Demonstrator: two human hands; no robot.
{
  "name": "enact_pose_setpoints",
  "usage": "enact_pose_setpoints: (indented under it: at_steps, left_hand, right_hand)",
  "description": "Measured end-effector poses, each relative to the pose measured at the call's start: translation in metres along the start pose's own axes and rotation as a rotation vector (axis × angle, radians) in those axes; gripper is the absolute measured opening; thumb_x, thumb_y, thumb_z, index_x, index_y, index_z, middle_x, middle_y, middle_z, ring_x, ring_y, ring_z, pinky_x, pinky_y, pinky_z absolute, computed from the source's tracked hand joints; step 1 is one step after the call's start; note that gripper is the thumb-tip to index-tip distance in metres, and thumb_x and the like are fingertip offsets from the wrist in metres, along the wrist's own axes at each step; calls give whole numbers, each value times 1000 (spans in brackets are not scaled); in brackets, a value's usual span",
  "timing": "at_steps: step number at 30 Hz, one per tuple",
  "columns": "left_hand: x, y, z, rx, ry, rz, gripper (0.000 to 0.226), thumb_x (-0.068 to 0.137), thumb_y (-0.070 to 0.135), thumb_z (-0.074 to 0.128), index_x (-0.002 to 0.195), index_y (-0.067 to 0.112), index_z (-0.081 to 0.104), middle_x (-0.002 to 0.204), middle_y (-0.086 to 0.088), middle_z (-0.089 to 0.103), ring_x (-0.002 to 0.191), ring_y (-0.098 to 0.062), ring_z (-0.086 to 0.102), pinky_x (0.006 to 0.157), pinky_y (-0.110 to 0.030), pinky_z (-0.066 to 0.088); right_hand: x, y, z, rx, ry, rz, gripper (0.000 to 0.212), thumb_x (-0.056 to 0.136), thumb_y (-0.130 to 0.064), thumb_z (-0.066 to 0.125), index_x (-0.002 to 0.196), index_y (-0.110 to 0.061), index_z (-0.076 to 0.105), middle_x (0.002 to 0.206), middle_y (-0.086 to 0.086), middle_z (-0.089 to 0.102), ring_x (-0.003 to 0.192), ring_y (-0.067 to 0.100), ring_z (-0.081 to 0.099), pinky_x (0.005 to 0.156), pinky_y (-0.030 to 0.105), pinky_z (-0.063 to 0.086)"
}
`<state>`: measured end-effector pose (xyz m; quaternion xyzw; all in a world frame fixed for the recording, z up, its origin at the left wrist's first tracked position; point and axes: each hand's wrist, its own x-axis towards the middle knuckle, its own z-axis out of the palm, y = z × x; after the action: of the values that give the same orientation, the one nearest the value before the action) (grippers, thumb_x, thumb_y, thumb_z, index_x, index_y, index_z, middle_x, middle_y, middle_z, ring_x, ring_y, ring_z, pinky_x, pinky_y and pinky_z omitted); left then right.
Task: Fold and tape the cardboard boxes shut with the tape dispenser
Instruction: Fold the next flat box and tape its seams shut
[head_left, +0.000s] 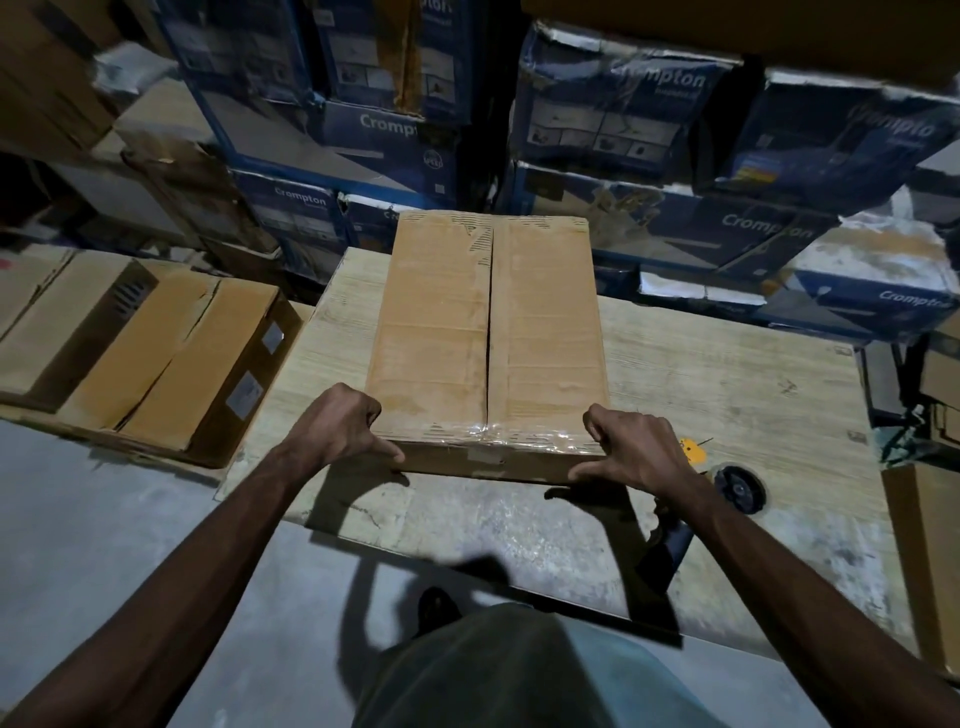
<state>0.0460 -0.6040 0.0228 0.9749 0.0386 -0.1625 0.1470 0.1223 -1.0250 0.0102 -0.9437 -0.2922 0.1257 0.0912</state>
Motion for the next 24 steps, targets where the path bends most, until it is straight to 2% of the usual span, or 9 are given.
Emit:
enact_pose_setpoints:
  at_steps: [2,5,7,11,15,18,21,24]
  left_hand:
    - [-1,-12,-1,-143,-39,42,63,54,61,94,62,15,52,55,1,56,54,-15,47,52,-31,38]
    - [-5,-31,0,-254,-52,108,44,69,43,94,67,19,57,64,1,63,61,-19,56,58,-32,43]
    - [-8,-37,3,-304,-22,96,40,71,37,94,68,20,58,66,2,64,63,-19,58,59,-32,45]
    - [-6,-29,11,-280,26,38,49,63,35,98,63,16,52,58,-1,61,58,-20,54,51,-26,36]
    - [-4,-22,13,-283,38,-47,54,56,32,102,58,15,50,56,-1,61,60,-18,58,52,-28,37]
    - [-5,-16,13,-297,23,-61,57,55,32,102,59,15,48,57,1,59,59,-15,55,51,-26,35]
    - [-11,-18,15,-433,34,-86,56,59,36,101,61,16,48,56,6,55,57,-12,51,53,-26,37]
    - [-22,-19,20,-844,84,-163,50,78,51,84,71,9,58,65,-2,66,67,-14,66,66,-32,49]
  right_hand:
    - [-3,9,-5,79,-18,-66,70,66,-94,60,88,-32,37,72,-15,57,63,9,52,55,31,40]
    - [-10,22,-10,61,17,-149,53,84,-87,49,91,-36,38,76,-19,53,67,8,49,54,30,32]
    - [-11,26,-11,41,40,-135,49,86,-84,49,90,-36,39,76,-18,53,68,7,49,54,28,31]
    - [-9,28,1,38,53,-144,52,85,-81,56,88,-35,33,74,-14,51,62,9,45,52,29,32]
    - [-11,31,10,56,105,-142,52,84,-80,59,89,-34,34,72,-12,51,61,12,47,52,30,37]
    - [-10,28,12,72,110,-119,58,79,-83,60,88,-32,34,71,-11,49,62,14,48,52,30,34]
    - [-12,19,12,235,88,-20,63,71,-75,78,87,-28,38,70,-10,51,63,12,46,54,30,32]
    - [-21,18,16,636,103,64,46,78,-52,87,87,-26,49,75,-6,59,66,13,55,59,34,43]
